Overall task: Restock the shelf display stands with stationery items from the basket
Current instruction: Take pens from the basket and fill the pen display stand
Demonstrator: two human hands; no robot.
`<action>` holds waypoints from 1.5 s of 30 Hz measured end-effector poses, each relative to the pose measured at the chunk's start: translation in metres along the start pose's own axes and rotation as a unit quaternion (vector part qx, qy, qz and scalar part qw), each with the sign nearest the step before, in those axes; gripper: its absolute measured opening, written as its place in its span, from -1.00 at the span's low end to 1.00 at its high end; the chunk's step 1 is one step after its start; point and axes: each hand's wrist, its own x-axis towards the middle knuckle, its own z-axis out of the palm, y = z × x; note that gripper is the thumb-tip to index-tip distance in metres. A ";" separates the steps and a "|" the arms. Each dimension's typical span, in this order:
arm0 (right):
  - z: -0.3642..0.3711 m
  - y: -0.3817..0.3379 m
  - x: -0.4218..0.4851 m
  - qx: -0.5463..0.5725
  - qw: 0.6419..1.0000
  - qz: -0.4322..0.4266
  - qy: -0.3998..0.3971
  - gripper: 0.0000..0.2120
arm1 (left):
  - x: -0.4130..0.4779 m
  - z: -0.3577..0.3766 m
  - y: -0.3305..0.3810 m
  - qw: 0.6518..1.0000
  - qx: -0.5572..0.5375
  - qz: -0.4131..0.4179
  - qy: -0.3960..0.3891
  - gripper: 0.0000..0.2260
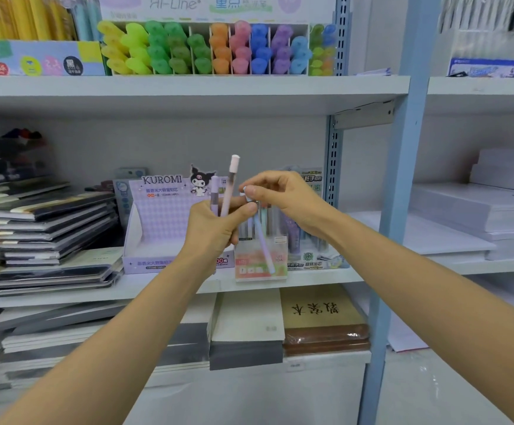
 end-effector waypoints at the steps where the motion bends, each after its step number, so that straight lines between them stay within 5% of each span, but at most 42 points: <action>1: 0.000 0.000 0.001 0.004 1.000 -0.010 0.009 -0.90 | 0.001 0.000 0.000 1.000 -0.004 -0.001 -0.006 -0.90; 7: -0.021 -0.003 0.012 0.072 0.978 -0.023 0.195 -0.94 | 0.011 -0.010 -0.002 0.993 -0.077 -0.076 -0.041 -0.80; 11: -0.027 0.013 0.016 0.007 0.967 -0.014 0.254 -0.94 | 0.014 -0.017 -0.015 0.996 -0.054 -0.047 -0.048 -0.78; 17: -0.020 0.046 0.015 -0.145 0.958 0.000 0.246 -0.93 | 0.012 -0.020 -0.025 0.998 0.003 -0.014 -0.057 -0.74; 31: -0.021 0.056 0.020 -0.210 0.960 0.015 0.183 -0.90 | 0.010 -0.020 -0.036 0.998 0.024 -0.025 -0.052 -0.77; 38: -0.019 0.066 0.021 -0.316 0.931 0.049 0.177 -0.90 | 0.007 -0.021 -0.034 0.998 0.023 -0.020 -0.056 -0.75; 43: -0.022 0.045 0.016 -0.279 0.940 0.050 0.191 -0.77 | 0.003 -0.019 -0.028 0.998 0.030 -0.019 -0.059 -0.74; 45: -0.018 0.030 0.012 -0.174 0.969 0.032 0.171 -0.75 | 0.001 -0.018 -0.026 0.997 0.029 -0.016 -0.067 -0.74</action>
